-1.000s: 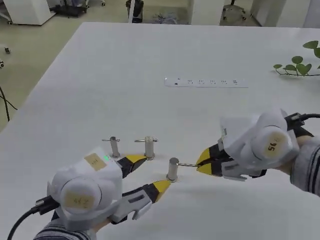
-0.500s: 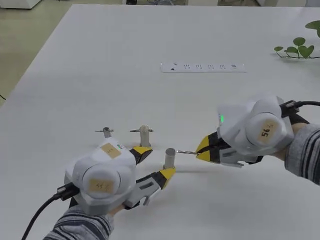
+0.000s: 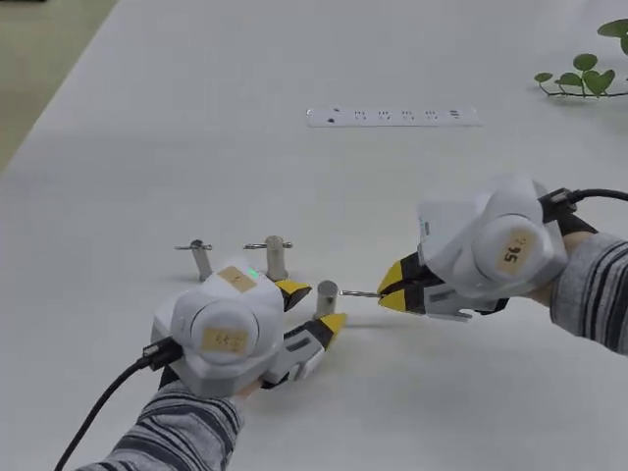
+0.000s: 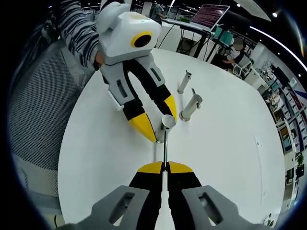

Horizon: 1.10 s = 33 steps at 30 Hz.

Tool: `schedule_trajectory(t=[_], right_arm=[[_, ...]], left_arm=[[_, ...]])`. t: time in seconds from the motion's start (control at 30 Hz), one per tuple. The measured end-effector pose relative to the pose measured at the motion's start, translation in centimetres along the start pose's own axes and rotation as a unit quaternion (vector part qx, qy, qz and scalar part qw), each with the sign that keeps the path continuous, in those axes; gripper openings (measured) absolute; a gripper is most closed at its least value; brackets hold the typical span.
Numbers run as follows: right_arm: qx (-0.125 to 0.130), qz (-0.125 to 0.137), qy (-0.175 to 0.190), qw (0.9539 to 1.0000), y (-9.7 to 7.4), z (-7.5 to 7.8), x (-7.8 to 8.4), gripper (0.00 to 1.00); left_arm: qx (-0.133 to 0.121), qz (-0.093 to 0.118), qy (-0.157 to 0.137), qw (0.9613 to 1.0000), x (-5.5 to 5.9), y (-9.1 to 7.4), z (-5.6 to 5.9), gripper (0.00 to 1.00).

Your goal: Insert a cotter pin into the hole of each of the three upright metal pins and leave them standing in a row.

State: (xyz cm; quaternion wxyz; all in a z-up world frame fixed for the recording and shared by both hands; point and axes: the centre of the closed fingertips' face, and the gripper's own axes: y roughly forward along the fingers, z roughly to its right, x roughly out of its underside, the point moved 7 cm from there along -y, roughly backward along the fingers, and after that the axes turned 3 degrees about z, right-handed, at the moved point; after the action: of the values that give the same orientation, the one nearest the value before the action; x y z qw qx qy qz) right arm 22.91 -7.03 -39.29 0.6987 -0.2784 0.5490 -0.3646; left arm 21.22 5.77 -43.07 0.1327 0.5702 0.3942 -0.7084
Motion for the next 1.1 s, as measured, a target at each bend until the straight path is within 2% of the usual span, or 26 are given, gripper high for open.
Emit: schedule_trajectory(t=[0.67, 0.9, 1.1], right_arm=[[-0.003, 0.003, -0.004, 1.0000, 0.9, 0.4, -0.5, 0.00], [0.001, -0.003, -0.022, 0.9997, 0.8, 0.4, -1.0, 0.00], [0.002, 0.007, -0.020, 0.9998, 1.0, 0.4, -1.8, 0.00]], left_arm=[[0.003, -0.017, -0.034, 0.9993, 1.0, 1.3, 0.0, 0.11], [-0.001, -0.018, -0.024, 0.9996, 1.2, 1.4, 0.1, 0.10], [-0.004, -0.022, -0.005, 0.9997, 1.2, 1.5, 0.1, 0.10]])
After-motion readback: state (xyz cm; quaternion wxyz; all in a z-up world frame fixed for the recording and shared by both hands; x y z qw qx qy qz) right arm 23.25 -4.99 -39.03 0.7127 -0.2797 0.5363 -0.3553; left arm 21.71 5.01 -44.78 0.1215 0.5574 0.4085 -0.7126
